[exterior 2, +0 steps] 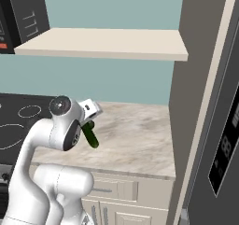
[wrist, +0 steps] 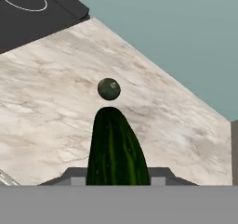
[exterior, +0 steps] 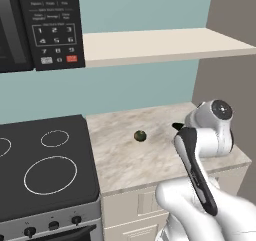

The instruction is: Place the beer on the top shelf of the fridge to keep it out of children's reach, and place the cucumber and squash on lower shelves for easy access.

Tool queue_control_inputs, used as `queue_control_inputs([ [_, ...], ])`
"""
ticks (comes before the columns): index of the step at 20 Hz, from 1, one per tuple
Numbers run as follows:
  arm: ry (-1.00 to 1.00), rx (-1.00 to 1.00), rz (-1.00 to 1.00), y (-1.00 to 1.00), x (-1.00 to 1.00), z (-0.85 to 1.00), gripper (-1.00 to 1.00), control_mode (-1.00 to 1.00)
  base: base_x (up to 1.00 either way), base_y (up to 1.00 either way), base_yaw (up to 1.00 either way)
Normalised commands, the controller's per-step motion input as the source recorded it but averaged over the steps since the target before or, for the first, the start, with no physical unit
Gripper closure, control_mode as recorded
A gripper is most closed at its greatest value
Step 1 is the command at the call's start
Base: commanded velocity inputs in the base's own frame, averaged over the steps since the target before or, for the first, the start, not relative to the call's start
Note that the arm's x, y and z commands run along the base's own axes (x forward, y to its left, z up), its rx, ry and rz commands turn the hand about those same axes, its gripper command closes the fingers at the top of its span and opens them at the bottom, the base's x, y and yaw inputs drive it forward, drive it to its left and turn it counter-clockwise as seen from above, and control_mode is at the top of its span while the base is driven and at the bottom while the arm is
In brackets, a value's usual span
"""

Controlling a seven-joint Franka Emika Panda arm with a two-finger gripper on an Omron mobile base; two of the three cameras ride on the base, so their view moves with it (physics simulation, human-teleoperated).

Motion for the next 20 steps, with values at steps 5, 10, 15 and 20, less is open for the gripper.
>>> queue_control_inputs([
  [5, 0.00, -0.12, 0.21, 0.22, -0.44, 0.32, 1.00, -1.00, 0.00, 0.00, 0.00],
  [10, 0.00, -0.13, 0.17, 0.20, -0.41, 0.32, 1.00, -1.00, 0.00, 0.00, 0.00],
  [15, 0.00, -0.12, 0.14, 0.11, -0.45, 0.02, 1.00, -1.00, 0.00, 0.00, 0.00],
  [20, -0.06, -0.07, 0.10, 0.00, -0.42, 0.00, 1.00, -1.00, 0.00, 0.00, 0.00],
])
